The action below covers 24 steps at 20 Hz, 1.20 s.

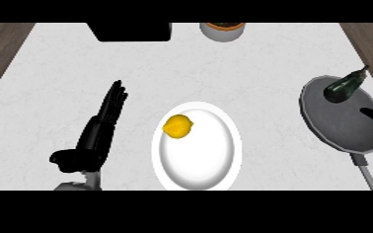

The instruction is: Pick the eggplant from the plate and place it in the pan

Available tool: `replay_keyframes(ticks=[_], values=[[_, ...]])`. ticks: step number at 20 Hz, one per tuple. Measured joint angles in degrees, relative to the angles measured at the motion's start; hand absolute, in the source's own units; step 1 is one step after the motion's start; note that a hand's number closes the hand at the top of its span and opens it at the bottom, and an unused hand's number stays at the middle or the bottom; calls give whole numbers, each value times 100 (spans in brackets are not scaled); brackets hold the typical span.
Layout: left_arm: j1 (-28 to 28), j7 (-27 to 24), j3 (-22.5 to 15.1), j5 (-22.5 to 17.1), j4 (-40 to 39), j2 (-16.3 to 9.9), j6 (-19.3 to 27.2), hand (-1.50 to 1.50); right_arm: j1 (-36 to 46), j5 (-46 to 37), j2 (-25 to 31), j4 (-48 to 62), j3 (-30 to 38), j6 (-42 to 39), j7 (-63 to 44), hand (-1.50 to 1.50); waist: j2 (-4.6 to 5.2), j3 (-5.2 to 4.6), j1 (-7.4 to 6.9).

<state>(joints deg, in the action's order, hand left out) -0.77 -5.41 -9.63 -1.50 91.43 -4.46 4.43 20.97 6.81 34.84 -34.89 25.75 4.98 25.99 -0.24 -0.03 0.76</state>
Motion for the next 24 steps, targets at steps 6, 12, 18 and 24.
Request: replay_keyframes(ticks=[6,12,18,24], values=[[-8,-44,77,-6,-38,-24,-67,0,-1211,487,24,-948,123,-1146,268,-150,-3,-5,24],[-93,-35,150,-1,-146,6,-154,0,-2440,699,-238,-2240,236,-1436,430,-150,8,-2,-4],[-33,-100,160,83,-150,86,-228,0,-2959,541,-439,-2809,308,-1501,457,-150,15,-1,-44],[45,-43,96,198,-72,204,-248,0,-3343,368,-681,-3437,425,-1488,219,-150,18,1,-55]])
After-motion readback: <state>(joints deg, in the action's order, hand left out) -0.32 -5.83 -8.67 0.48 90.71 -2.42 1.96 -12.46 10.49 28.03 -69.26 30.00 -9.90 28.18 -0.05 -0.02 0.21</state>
